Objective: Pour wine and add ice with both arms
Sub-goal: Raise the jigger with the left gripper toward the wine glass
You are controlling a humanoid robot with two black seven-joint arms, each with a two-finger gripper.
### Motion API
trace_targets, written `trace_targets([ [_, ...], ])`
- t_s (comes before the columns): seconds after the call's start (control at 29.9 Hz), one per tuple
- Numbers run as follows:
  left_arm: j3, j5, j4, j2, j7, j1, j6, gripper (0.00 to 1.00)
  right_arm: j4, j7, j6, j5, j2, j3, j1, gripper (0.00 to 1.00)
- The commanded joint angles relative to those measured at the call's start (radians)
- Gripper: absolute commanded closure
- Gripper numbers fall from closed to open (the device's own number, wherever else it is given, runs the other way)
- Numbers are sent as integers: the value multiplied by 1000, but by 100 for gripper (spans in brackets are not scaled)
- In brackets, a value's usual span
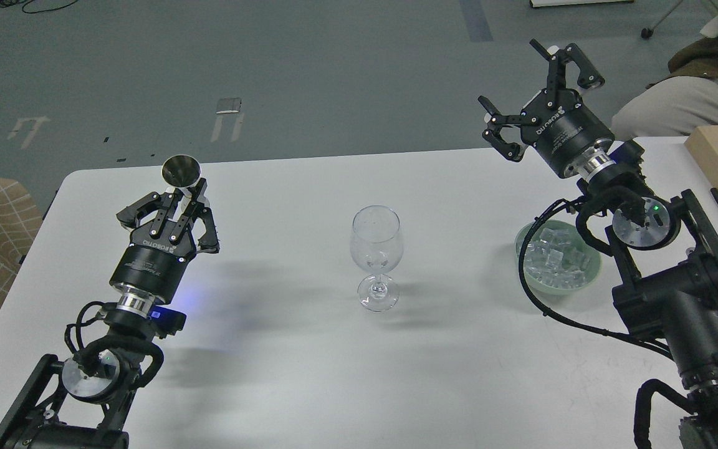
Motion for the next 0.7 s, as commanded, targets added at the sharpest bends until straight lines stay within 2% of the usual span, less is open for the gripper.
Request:
trace_targets([
  [0.0,26,0,-1,2,0,-18,2,93,0,0,0,0,0,0,-1,0],
  [0.67,152,0,-64,16,2,-34,56,93,-2,0,0,0,0,0,-1,0],
])
